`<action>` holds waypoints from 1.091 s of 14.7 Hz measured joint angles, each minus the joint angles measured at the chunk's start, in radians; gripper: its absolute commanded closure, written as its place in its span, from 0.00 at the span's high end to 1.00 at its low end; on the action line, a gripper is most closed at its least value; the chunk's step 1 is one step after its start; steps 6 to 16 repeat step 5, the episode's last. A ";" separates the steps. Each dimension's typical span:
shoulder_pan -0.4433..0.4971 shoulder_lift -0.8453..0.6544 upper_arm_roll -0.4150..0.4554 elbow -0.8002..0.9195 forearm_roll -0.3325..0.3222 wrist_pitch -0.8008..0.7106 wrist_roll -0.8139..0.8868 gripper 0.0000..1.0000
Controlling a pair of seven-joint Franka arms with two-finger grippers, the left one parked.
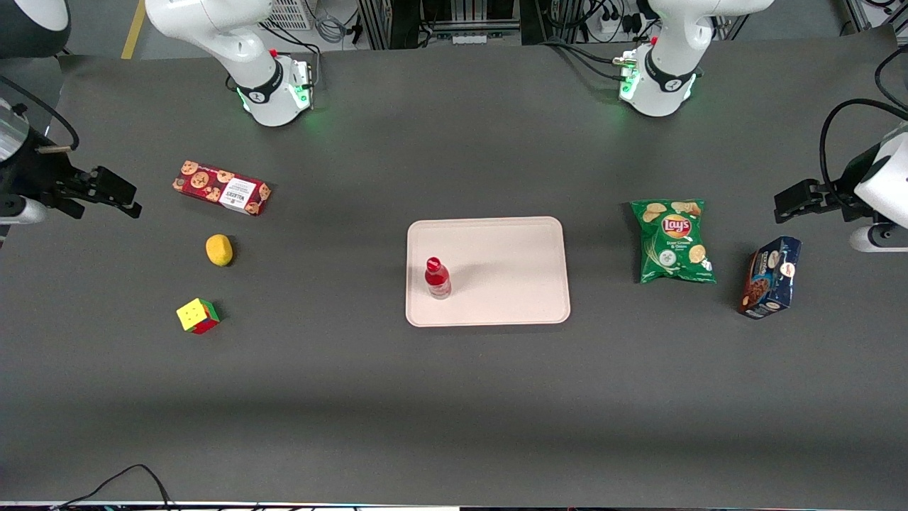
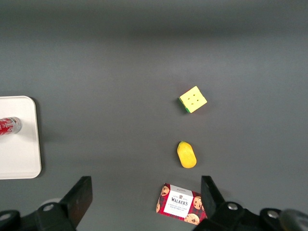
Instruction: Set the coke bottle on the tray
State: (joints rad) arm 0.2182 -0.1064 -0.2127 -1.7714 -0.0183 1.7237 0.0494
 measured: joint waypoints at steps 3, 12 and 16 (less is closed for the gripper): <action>0.005 0.030 0.003 0.000 0.000 0.016 0.000 1.00; 0.005 0.045 0.003 0.000 0.000 0.031 0.000 1.00; 0.005 0.045 0.003 0.000 0.000 0.031 0.000 1.00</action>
